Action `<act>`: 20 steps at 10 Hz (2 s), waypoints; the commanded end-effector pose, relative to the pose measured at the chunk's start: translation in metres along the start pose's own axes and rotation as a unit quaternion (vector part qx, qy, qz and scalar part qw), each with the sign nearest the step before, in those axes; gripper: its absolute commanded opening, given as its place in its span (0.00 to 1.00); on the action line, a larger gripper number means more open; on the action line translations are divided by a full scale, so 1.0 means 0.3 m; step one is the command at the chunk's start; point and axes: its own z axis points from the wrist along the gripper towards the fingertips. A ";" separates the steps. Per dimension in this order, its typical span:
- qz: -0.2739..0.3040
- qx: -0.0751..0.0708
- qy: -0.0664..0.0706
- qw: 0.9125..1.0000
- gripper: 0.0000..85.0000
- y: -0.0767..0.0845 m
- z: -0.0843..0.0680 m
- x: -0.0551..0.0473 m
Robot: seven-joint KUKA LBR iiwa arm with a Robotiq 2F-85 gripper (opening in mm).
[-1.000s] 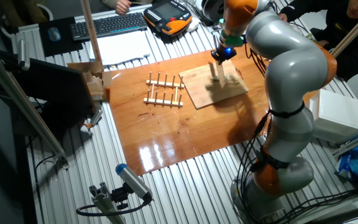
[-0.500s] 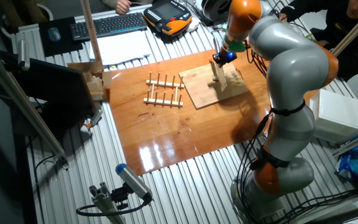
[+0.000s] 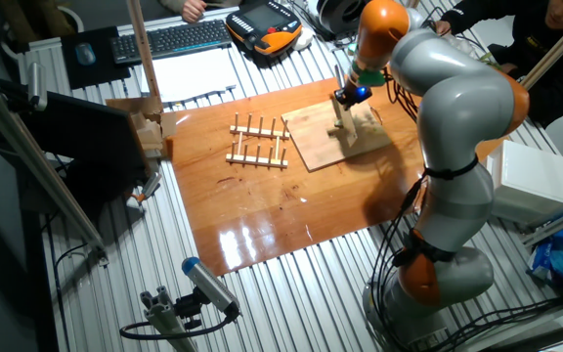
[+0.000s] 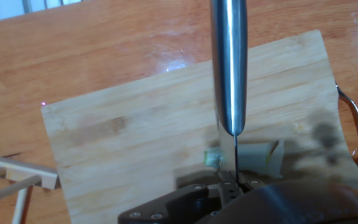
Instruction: Chop the scallions
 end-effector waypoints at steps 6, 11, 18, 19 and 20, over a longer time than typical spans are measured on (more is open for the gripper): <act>0.000 0.004 -0.003 1.000 0.00 0.004 0.053 0.027; 0.001 0.002 -0.003 1.000 0.00 -0.003 0.085 0.021; 0.006 0.004 -0.015 1.000 0.00 0.003 0.141 0.014; 0.006 0.005 -0.015 1.000 0.00 0.003 0.144 0.014; 0.008 0.006 -0.014 1.000 0.00 0.003 0.144 0.013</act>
